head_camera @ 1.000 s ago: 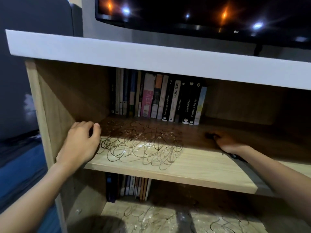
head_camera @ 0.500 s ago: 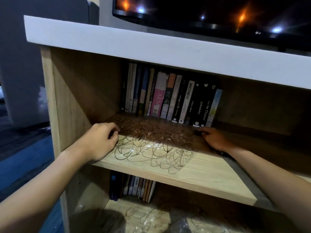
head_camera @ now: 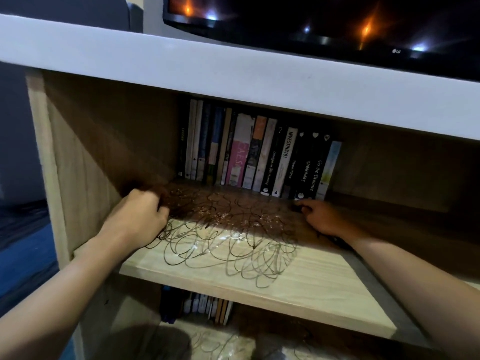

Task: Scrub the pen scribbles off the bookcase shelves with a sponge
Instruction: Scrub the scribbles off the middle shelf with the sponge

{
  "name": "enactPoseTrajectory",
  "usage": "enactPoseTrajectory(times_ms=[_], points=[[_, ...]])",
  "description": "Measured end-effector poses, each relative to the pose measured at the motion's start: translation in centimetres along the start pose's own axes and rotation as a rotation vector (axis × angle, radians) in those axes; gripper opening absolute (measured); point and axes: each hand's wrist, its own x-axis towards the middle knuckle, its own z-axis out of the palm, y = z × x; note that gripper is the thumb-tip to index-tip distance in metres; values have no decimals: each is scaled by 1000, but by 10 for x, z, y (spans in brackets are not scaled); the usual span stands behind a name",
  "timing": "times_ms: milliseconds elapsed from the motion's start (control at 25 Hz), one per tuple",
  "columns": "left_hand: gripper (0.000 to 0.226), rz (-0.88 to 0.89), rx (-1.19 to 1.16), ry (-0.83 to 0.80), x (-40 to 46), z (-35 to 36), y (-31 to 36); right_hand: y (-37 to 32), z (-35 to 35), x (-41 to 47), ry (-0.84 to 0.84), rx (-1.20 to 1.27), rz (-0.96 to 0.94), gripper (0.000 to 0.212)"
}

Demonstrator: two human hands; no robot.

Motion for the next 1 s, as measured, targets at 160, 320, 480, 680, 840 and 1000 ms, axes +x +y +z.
enactPoseTrajectory(times_ms=[160,320,480,680,840,1000], points=[[25,-10,3,-3,2,-1,-2,-29,12,10,-57,-110,20,43],[18,-15,-23,-21,4,0,-2,-3,-7,-16,-179,146,-190,34],[6,-18,-13,-5,7,2,-2,6,-2,10,-49,-44,-119,38],[7,-7,13,34,8,2,-2,-23,10,5,-153,-45,-284,38],[10,-12,14,46,9,4,-4,-9,-2,8,-86,-43,-208,38],[11,-24,26,43,9,4,-6,-34,19,19,-81,-67,-141,42]])
